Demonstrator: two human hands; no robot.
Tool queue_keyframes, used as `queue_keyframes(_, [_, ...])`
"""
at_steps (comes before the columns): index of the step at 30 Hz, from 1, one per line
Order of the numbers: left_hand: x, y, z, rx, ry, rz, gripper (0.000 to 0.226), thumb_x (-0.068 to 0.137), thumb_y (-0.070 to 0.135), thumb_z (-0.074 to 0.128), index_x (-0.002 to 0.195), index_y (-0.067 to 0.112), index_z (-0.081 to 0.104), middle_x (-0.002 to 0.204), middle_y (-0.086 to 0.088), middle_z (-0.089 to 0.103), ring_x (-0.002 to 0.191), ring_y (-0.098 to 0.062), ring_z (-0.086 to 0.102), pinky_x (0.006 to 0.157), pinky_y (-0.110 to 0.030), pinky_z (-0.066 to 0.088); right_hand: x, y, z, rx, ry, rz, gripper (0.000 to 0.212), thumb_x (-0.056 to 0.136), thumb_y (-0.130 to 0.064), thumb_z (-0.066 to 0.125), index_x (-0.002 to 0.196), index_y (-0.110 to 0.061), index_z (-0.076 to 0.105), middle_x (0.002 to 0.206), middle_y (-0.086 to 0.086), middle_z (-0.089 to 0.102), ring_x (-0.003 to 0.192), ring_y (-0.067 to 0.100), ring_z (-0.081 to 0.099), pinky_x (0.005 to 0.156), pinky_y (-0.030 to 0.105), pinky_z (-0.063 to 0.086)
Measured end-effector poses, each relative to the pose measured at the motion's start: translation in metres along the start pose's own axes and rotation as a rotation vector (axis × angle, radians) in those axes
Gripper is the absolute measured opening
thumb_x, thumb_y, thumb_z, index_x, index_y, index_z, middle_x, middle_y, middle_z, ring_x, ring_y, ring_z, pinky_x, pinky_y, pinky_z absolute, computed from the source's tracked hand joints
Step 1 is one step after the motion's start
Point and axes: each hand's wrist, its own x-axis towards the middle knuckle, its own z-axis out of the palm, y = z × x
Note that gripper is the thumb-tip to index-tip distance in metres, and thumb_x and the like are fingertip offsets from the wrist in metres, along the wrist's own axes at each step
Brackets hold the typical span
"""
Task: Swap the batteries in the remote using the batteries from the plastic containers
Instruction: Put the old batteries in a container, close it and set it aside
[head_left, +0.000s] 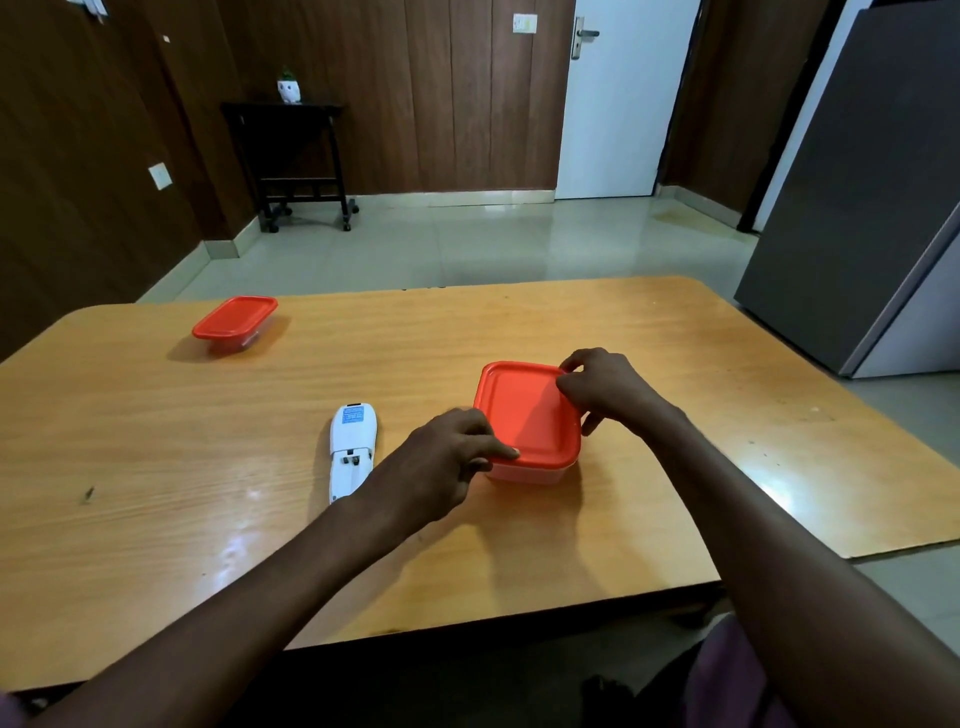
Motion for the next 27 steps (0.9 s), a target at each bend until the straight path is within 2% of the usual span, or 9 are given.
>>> queue_keyframes(3, [-0.001, 0.002, 0.000, 0.015, -0.019, -0.006, 0.035, 0.083, -0.007, 0.069, 0.108, 0.017, 0.077, 0.100, -0.002, 0.067, 0.092, -0.008, 0.057, 0.074, -0.002, 0.038, -0.001, 0.004, 0.001, -0.126, 0.029, -0.040, 0.036, 0.094, -0.020, 0.046, 0.126, -0.007, 0.054, 0.089, 0.014, 0.066, 0.058, 0.030, 0.068, 0.046, 0.034, 0.057])
queue_keyframes(5, [0.001, 0.003, 0.001, 0.037, -0.048, -0.030, 0.034, 0.084, -0.006, 0.068, 0.108, 0.017, 0.076, 0.103, -0.002, 0.066, 0.094, -0.015, 0.062, 0.075, -0.013, 0.046, -0.001, 0.005, 0.004, -0.209, 0.054, -0.110, 0.039, 0.098, -0.026, 0.041, 0.131, -0.008, 0.053, 0.105, 0.015, 0.064, 0.064, 0.029, 0.067, 0.050, 0.035, 0.057])
queue_keyframes(7, [0.001, 0.002, 0.000, 0.043, -0.073, -0.069, 0.033, 0.085, -0.004, 0.067, 0.108, 0.018, 0.075, 0.107, 0.000, 0.065, 0.094, -0.019, 0.064, 0.075, -0.029, 0.053, 0.000, 0.007, 0.010, -0.306, 0.065, -0.174, 0.043, 0.103, -0.035, 0.036, 0.136, -0.012, 0.052, 0.122, 0.016, 0.061, 0.080, 0.030, 0.066, 0.065, 0.040, 0.056])
queue_keyframes(9, [0.000, 0.004, -0.001, 0.028, -0.091, -0.128, 0.030, 0.087, 0.001, 0.064, 0.108, 0.021, 0.074, 0.109, 0.004, 0.063, 0.093, -0.018, 0.065, 0.079, -0.034, 0.055, 0.003, 0.011, 0.015, -0.413, 0.092, -0.195, 0.046, 0.106, -0.043, 0.032, 0.131, -0.011, 0.053, 0.125, 0.018, 0.062, 0.100, 0.036, 0.063, 0.077, 0.043, 0.052])
queue_keyframes(10, [0.000, 0.007, -0.001, 0.018, -0.094, -0.158, 0.028, 0.087, 0.005, 0.062, 0.107, 0.022, 0.074, 0.108, 0.006, 0.062, 0.092, -0.017, 0.065, 0.080, -0.036, 0.054, 0.004, 0.014, 0.017, -0.453, 0.116, -0.191, 0.048, 0.106, -0.047, 0.031, 0.126, -0.010, 0.054, 0.123, 0.019, 0.063, 0.104, 0.038, 0.062, 0.078, 0.041, 0.049])
queue_keyframes(13, [0.001, 0.019, -0.002, -0.022, -0.060, -0.245, 0.018, 0.088, 0.030, 0.062, 0.100, 0.021, 0.072, 0.103, 0.010, 0.059, 0.089, -0.011, 0.062, 0.082, -0.035, 0.053, 0.010, 0.018, 0.019, -0.526, 0.181, -0.175, 0.058, 0.103, -0.056, 0.030, 0.116, -0.008, 0.061, 0.114, 0.019, 0.066, 0.103, 0.039, 0.063, 0.073, 0.038, 0.043])
queue_keyframes(17, [0.005, 0.027, 0.002, 0.059, -0.084, -0.299, 0.058, 0.070, 0.076, 0.065, 0.091, 0.023, 0.060, 0.096, 0.011, 0.051, 0.079, -0.008, 0.053, 0.070, -0.026, 0.048, 0.017, 0.017, 0.018, -0.581, 0.225, -0.163, 0.067, 0.101, -0.062, 0.030, 0.104, -0.008, 0.070, 0.109, 0.016, 0.069, 0.099, 0.037, 0.065, 0.070, 0.035, 0.043])
queue_keyframes(23, [0.006, 0.020, 0.009, 0.069, -0.056, -0.233, 0.049, 0.072, 0.070, 0.069, 0.086, 0.025, 0.053, 0.094, 0.009, 0.046, 0.073, -0.011, 0.048, 0.068, -0.030, 0.049, 0.020, 0.019, 0.028, -0.523, 0.289, -0.266, 0.055, 0.104, -0.051, 0.031, 0.111, -0.008, 0.064, 0.110, 0.017, 0.067, 0.099, 0.038, 0.064, 0.073, 0.039, 0.043])
queue_keyframes(27, [0.010, 0.010, 0.002, 0.053, -0.084, -0.176, 0.048, 0.070, 0.065, 0.074, 0.083, 0.024, 0.054, 0.093, 0.008, 0.048, 0.071, -0.013, 0.051, 0.067, -0.030, 0.049, 0.025, 0.016, 0.029, -0.463, 0.200, -0.162, 0.066, 0.101, -0.060, 0.027, 0.114, -0.007, 0.064, 0.117, 0.018, 0.066, 0.104, 0.036, 0.062, 0.077, 0.039, 0.043])
